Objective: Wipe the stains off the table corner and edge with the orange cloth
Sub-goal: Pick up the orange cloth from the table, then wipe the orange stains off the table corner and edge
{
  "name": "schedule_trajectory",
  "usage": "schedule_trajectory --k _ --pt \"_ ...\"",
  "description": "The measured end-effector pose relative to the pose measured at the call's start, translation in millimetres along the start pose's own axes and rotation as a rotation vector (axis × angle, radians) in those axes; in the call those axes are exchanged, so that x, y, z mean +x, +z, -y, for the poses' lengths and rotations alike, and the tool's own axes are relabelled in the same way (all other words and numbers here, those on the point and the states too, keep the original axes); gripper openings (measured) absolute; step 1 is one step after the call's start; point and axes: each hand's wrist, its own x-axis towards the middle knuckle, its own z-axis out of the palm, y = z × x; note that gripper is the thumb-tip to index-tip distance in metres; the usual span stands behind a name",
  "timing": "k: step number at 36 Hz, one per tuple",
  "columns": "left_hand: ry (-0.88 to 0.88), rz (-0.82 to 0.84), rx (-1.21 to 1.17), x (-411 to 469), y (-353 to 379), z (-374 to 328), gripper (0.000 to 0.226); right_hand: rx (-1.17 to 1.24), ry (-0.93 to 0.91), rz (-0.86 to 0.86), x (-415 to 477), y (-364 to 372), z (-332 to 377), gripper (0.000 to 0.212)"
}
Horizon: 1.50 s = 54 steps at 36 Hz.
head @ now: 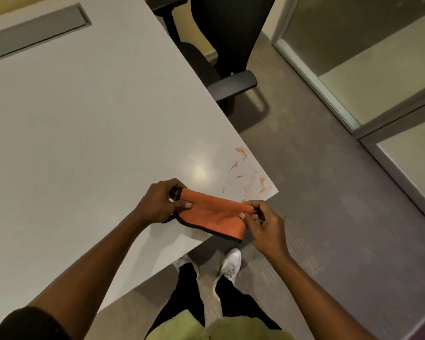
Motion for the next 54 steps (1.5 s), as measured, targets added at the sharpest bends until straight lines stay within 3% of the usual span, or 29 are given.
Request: schedule_trajectory --k 12,17,20,23,25,29,36,41,47,54 --pt "-0.045 -0.157 0.096 13.9 44.3 -19.4 0.048 0.025 0.038 -0.079 -15.7 10.8 -23.9 0.037" --pt "-0.014 -0.155 0.164 27.5 52.2 -16.9 0.046 -0.204 0.042 0.036 -9.6 21.6 -38.1 0.028" --pt "0.016 -0.157 0.219 38.1 55.9 -13.5 0.049 -0.483 -0.079 0.036 -9.4 29.4 -36.1 0.032" --pt "0.076 -0.162 0.281 50.4 57.4 -9.0 0.051 -0.617 -0.264 0.074 -8.3 40.3 -29.2 0.055" --pt "0.107 -0.163 0.309 55.8 58.3 -4.3 0.051 -0.636 -0.433 0.160 -6.3 52.8 -31.9 0.069" --pt "0.108 -0.229 0.318 53.5 60.1 14.2 0.052 -0.823 -0.675 0.400 2.0 76.8 -44.1 0.075" --pt "-0.006 -0.347 0.337 14.9 90.6 70.5 0.074 -0.890 -0.837 0.473 39.5 76.6 -40.0 0.075" --pt "-0.042 -0.394 0.443 -12.0 122.3 104.4 0.080 -0.909 -0.878 0.615 66.5 74.7 -31.8 0.088" --pt "-0.068 -0.428 0.570 -15.7 141.8 112.2 0.088 -0.979 -0.969 0.462 66.6 91.9 -51.1 0.078" --pt "-0.023 -0.471 0.599 -11.7 146.6 120.8 0.094 -0.934 -0.798 0.258 71.8 113.3 -45.9 0.071"
